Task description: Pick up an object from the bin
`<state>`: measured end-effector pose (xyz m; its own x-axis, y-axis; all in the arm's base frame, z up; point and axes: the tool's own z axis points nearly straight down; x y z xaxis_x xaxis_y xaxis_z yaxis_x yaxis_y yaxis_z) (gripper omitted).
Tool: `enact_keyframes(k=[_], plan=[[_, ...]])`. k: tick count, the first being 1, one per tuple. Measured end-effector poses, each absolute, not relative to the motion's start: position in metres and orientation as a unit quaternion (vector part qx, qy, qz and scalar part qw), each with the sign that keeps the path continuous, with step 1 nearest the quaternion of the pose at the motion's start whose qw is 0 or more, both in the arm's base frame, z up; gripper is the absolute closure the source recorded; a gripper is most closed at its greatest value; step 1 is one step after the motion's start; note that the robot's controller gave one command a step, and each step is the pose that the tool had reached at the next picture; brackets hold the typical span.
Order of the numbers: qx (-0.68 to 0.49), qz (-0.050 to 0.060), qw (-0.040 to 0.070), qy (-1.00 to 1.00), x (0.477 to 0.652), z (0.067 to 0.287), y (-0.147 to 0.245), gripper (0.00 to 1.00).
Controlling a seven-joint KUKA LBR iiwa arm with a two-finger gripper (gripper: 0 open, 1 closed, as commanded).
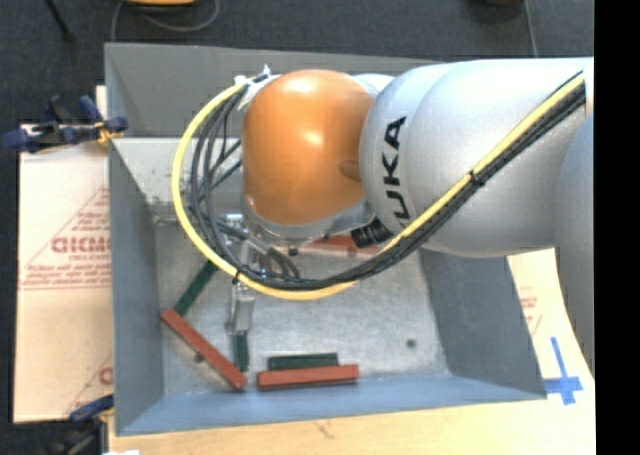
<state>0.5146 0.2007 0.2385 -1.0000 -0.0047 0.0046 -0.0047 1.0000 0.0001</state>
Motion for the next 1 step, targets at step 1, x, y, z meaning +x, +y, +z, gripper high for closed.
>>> enact_keyframes(k=[1], plan=[[0.208, -0.001, -0.004, -0.978, 0.5575, 0.0706, 0.1678, 0.0]])
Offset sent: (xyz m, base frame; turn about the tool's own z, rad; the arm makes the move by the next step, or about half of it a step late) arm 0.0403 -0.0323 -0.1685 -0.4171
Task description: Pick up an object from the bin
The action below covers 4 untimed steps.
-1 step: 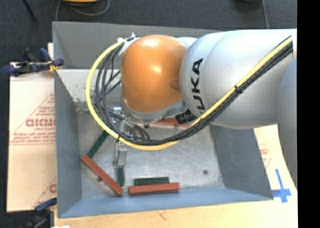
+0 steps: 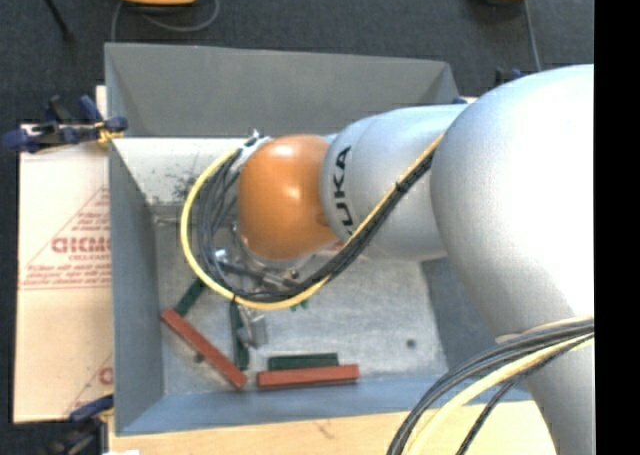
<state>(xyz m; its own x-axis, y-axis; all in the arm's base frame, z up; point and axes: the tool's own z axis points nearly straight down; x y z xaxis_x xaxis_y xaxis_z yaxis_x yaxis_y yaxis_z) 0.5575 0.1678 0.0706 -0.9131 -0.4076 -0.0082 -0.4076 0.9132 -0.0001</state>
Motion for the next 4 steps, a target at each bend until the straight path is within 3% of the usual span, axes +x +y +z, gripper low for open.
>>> enact_keyframes(k=[1, 2, 3, 4], plan=[[-0.335, -0.001, 0.003, 0.942, 0.549, 0.101, 0.138, 0.0], [-0.485, 0.0, 0.003, 0.875, 0.554, 0.103, 0.155, 0.0], [-0.629, 0.0, 0.003, 0.777, 0.56, 0.07, 0.161, 0.0], [-0.739, 0.0, 0.002, 0.674, 0.55, 0.07, 0.166, 0.0]])
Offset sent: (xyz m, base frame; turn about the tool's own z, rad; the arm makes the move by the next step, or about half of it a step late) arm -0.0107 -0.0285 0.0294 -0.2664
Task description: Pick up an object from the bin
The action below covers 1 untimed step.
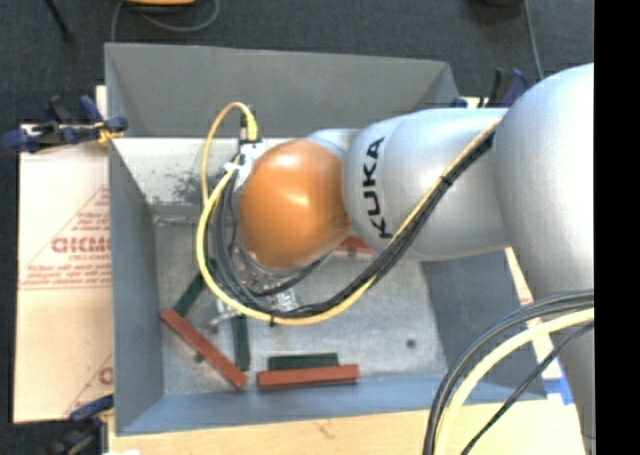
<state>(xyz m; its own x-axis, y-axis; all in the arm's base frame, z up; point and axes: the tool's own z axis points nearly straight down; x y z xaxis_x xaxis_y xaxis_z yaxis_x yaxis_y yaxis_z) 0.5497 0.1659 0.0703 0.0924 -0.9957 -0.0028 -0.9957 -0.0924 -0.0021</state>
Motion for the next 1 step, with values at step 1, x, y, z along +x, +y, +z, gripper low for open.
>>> enact_keyframes(k=[1], plan=[[-0.738, 0.001, 0.001, 0.675, 0.5498, 0.0706, 0.1658, 1.0]])
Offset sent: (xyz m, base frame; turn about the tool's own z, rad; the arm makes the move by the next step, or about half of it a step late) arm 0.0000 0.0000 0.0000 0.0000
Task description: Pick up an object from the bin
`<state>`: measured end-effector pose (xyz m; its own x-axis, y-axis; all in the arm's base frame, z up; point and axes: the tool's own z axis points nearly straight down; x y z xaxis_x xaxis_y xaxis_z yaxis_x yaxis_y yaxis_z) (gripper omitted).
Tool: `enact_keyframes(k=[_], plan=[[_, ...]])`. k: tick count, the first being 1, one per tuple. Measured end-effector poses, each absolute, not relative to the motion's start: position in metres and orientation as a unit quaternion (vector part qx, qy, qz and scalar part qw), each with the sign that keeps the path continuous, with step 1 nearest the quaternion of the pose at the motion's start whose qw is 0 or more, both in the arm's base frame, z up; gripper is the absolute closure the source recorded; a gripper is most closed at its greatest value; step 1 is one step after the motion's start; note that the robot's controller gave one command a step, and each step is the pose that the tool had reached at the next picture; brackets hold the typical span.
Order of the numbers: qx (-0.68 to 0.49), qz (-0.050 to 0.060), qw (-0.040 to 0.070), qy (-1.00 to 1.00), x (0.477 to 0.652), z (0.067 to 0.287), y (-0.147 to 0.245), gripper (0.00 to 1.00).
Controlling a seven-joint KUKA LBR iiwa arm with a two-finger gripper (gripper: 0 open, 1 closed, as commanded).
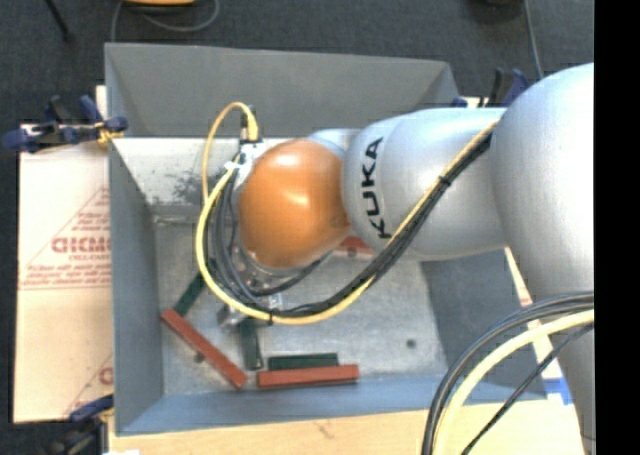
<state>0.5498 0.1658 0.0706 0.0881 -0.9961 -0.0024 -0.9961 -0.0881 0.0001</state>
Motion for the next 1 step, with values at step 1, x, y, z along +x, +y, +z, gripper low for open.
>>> enact_keyframes(k=[1], plan=[[-0.736, -0.002, 0.004, 0.677, 0.5523, 0.1793, 0.1662, 1.0]])
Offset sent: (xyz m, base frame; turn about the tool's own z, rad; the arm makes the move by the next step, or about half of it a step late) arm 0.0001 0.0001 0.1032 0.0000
